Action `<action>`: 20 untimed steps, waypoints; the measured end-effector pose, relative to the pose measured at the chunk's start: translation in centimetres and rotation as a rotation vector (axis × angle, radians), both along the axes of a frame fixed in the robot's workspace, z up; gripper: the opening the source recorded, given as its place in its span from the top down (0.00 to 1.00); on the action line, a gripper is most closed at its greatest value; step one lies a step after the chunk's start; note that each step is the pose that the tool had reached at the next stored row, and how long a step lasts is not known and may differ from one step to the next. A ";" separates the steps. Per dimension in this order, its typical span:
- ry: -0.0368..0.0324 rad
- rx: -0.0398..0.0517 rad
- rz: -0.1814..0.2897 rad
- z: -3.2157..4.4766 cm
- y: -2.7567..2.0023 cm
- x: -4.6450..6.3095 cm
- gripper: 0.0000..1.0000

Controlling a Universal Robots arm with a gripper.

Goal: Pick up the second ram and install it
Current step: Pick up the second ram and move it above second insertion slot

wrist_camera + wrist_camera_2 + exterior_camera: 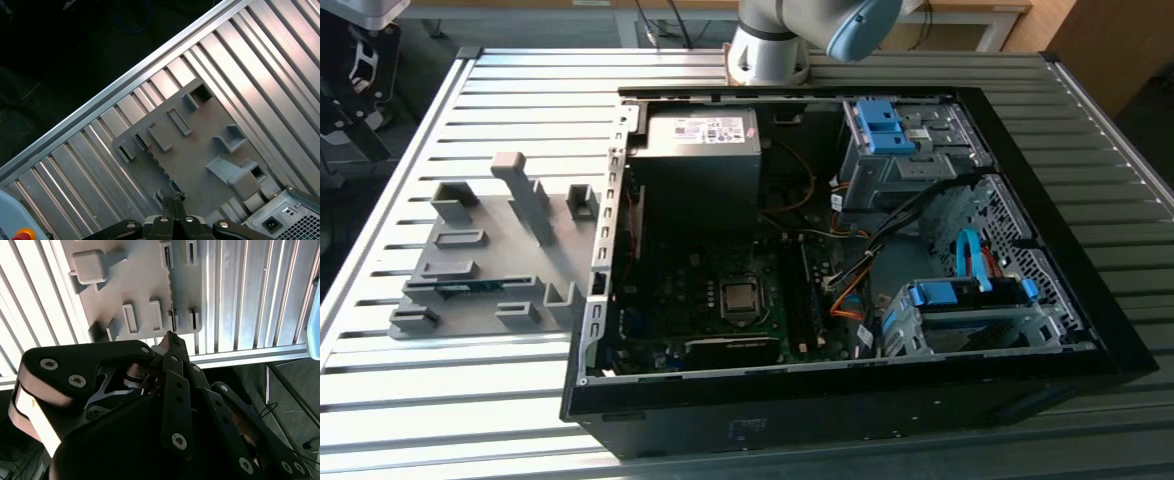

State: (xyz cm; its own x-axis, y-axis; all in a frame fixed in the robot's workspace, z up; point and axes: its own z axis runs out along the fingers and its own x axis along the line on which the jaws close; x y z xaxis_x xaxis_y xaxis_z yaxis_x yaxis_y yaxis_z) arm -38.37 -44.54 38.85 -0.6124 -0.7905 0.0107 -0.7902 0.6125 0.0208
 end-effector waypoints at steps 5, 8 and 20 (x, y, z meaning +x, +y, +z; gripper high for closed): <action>-0.0001 0.0000 0.026 0.00 -0.01 0.0 0.89; 0.0000 0.0000 0.041 0.00 -0.01 0.0 0.89; 0.0000 0.0000 0.066 0.00 -0.01 0.0 0.89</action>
